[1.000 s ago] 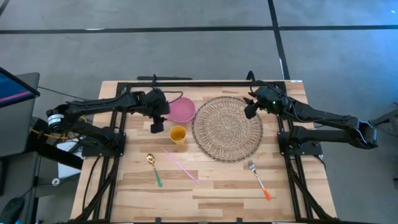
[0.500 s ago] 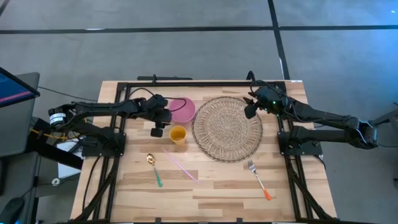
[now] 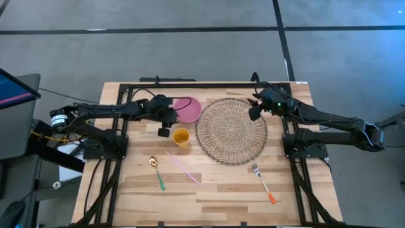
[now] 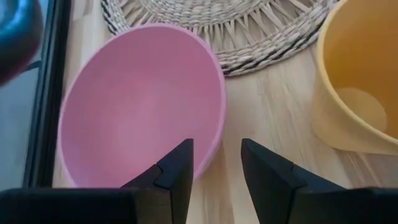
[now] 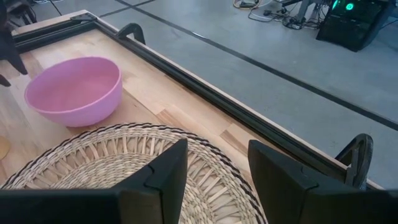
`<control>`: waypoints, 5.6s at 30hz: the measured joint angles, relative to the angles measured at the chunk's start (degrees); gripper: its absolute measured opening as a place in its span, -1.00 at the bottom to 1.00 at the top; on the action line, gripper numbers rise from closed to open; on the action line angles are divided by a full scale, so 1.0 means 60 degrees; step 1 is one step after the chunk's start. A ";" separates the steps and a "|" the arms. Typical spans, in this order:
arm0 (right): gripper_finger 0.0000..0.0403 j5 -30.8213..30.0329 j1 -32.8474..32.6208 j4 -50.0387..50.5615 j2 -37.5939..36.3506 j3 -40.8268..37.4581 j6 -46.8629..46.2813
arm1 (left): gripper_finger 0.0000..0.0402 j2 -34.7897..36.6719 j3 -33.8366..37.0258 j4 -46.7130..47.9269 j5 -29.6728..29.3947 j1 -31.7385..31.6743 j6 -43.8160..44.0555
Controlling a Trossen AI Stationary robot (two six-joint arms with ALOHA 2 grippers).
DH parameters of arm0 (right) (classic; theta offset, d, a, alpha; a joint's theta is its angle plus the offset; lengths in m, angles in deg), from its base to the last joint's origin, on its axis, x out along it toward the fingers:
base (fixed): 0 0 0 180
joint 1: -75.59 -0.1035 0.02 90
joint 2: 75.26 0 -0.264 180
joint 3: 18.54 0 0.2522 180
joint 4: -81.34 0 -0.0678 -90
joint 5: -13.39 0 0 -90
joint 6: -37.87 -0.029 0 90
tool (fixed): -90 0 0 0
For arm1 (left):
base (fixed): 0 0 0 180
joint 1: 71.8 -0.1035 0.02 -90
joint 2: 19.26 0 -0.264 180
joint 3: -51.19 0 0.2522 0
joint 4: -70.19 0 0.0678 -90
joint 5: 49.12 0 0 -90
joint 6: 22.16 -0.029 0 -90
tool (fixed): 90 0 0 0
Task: Pick & Place Utensil
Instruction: Put the pink bowl on the brown mat, then put the yellow cup on the brown mat to the top right of the pink bowl
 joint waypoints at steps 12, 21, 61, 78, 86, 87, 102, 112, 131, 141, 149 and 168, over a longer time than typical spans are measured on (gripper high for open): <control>-0.21 0.0002 -0.0004 -0.0392 0.0000 0.0000 -0.0009 | -0.32 -0.1000 0.0233 -0.0577 -0.0561 -0.0030 -0.0918; -0.21 0.0004 -0.0004 -0.0419 0.0000 0.0000 -0.0004 | -0.83 -0.1296 0.0233 -0.0876 -0.0859 -0.0001 -0.1180; -0.23 0.0018 -0.0007 -0.0557 0.0000 0.0000 0.0000 | -0.94 -0.5226 -0.5052 -0.1647 0.1303 0.2840 0.0878; -0.23 0.0036 -0.0007 -0.0554 0.0000 0.0000 0.0000 | -0.88 -0.6341 -0.5253 -0.2145 0.1336 0.2837 0.0841; -0.23 0.0033 -0.0007 -0.0554 0.0000 0.0000 0.0000 | -0.66 -0.6324 -0.5252 -0.2182 0.1337 0.2837 0.0840; -0.23 0.0033 -0.0007 -0.0554 0.0000 0.0000 0.0000 | -0.63 -0.6324 -0.5249 -0.2204 0.1342 0.2837 0.0838; -0.23 0.0033 -0.0007 -0.0554 0.0000 0.0000 0.0000 | -0.33 -0.6294 -0.5236 -0.2444 0.1213 0.2870 0.0855; -0.23 0.0044 -0.0007 -0.0557 0.0000 0.0000 -0.0004 | -0.34 -0.4550 -0.5226 -0.0803 -0.0830 0.3138 0.0913; -0.23 0.1823 -0.0466 -0.2603 0.0374 -0.0004 -0.0024 | -0.40 0.1324 -0.1511 -0.0324 -0.2596 0.3128 0.2885; -0.23 0.3227 -0.1304 -0.5087 0.2526 0.0614 0.0908 | -0.40 0.2962 0.0116 -0.0412 -0.3450 0.3126 0.3896; -0.23 0.4109 -0.2005 -0.5020 0.4846 0.2262 0.1487 | -0.40 0.3016 0.0880 -0.0429 -0.3446 0.3099 0.4733; -0.23 0.6279 -0.3257 -0.3474 0.9640 0.6129 0.3981 | -0.40 0.3016 0.1239 -0.0412 -0.3983 0.3099 0.5063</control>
